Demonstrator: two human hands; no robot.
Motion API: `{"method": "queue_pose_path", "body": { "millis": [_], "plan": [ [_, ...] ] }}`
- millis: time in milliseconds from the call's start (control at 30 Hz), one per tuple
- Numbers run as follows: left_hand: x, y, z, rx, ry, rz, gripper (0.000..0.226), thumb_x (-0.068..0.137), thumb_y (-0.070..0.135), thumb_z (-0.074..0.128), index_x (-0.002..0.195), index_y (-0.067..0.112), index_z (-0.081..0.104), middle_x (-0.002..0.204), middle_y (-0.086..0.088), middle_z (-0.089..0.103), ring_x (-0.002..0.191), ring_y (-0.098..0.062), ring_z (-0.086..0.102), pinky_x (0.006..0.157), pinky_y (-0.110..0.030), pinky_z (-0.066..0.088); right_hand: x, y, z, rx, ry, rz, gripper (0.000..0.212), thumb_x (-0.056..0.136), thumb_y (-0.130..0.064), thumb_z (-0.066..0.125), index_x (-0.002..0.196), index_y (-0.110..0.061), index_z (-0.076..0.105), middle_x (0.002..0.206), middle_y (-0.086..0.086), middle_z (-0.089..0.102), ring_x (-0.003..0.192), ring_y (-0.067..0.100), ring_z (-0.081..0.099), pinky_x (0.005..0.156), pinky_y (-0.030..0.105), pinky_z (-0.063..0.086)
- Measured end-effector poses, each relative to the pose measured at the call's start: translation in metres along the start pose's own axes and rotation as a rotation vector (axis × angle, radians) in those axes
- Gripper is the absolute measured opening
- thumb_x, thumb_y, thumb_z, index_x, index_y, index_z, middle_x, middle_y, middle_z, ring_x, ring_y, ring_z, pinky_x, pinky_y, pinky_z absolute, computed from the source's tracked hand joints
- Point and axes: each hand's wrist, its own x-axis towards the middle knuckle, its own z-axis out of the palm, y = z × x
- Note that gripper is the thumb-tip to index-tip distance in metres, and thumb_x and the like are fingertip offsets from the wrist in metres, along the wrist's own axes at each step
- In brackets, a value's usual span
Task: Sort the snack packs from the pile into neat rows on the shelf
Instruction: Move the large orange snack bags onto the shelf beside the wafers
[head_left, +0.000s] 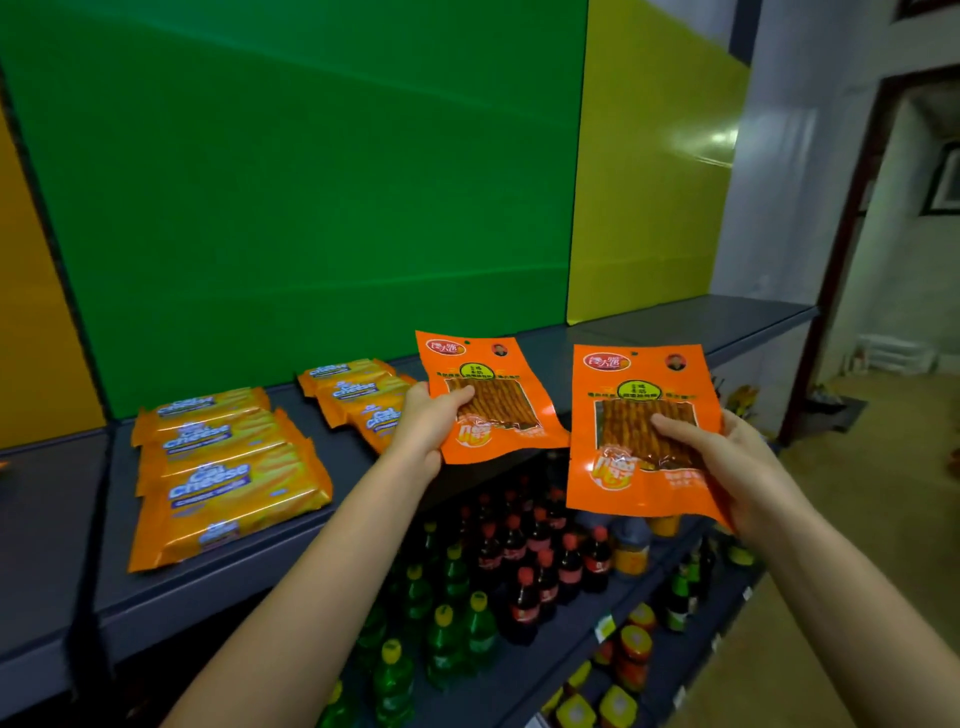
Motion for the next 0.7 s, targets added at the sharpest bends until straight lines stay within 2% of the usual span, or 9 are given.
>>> {"method": "queue_pose_path", "body": {
  "millis": [133,200,300,400,500,600,700],
  "plan": [
    [0.033,-0.013,0.036,0.001,0.008,-0.022,0.034,0.086,0.006,0.060,0.119,0.001,0.055,0.112,-0.021,0.065,0.067,-0.019,0.062,0.058,-0.028,0.051,0.031,0.002,-0.017,0.003,-0.018,0.013,0.034,0.080,-0.017,0.069,0.111,-0.015,0.054,0.102,0.013,0.069,0.077,0.024,0.068,0.047,0.027,0.056],
    [0.050,-0.019,0.051,-0.006,0.010,-0.021,0.035,0.086,0.005,0.061,0.120,0.001,0.055,0.112,-0.020,0.065,0.071,-0.021,0.062,0.059,-0.029,0.051,0.051,0.005,-0.022,-0.001,-0.021,0.013,0.039,0.080,-0.017,0.070,0.114,-0.014,0.053,0.104,0.013,0.068,0.081,0.027,0.068,0.053,0.031,0.057],
    [0.077,-0.026,0.074,-0.021,0.023,0.001,0.032,0.084,0.003,0.062,0.115,0.001,0.056,0.106,-0.017,0.065,0.069,-0.019,0.061,0.058,-0.027,0.050,0.085,0.008,-0.026,0.001,-0.035,-0.007,0.040,0.079,-0.015,0.070,0.116,-0.011,0.053,0.104,0.013,0.068,0.084,0.027,0.067,0.063,0.034,0.054],
    [0.105,-0.025,0.093,-0.026,0.035,-0.004,0.025,0.084,0.001,0.059,0.109,0.005,0.055,0.099,-0.014,0.063,0.067,-0.016,0.061,0.056,-0.024,0.051,0.124,0.010,-0.024,0.010,-0.060,-0.019,0.038,0.079,-0.014,0.070,0.112,-0.010,0.054,0.099,0.012,0.069,0.082,0.026,0.067,0.066,0.035,0.055],
    [0.132,-0.022,0.108,-0.032,0.053,-0.008,0.018,0.085,-0.002,0.057,0.101,0.007,0.056,0.106,-0.018,0.064,0.076,-0.021,0.062,0.064,-0.026,0.050,0.163,0.011,-0.018,0.011,-0.111,-0.013,0.039,0.078,-0.014,0.071,0.114,-0.011,0.054,0.102,0.013,0.069,0.085,0.027,0.068,0.069,0.037,0.056],
    [0.157,-0.022,0.117,-0.044,0.115,-0.003,0.024,0.086,-0.003,0.056,0.109,0.004,0.056,0.116,-0.019,0.063,0.096,-0.029,0.062,0.071,-0.031,0.051,0.199,0.011,-0.011,-0.012,-0.167,-0.028,0.045,0.077,-0.015,0.072,0.117,-0.011,0.052,0.105,0.012,0.069,0.090,0.029,0.068,0.075,0.041,0.056],
    [0.176,-0.022,0.121,-0.062,0.188,0.004,0.023,0.087,-0.002,0.055,0.108,0.006,0.055,0.119,-0.019,0.062,0.096,-0.027,0.061,0.078,-0.033,0.048,0.230,0.015,-0.003,-0.025,-0.227,-0.022,0.046,0.077,-0.018,0.073,0.118,-0.013,0.053,0.105,0.011,0.069,0.089,0.029,0.069,0.076,0.042,0.056]
  ]
}}
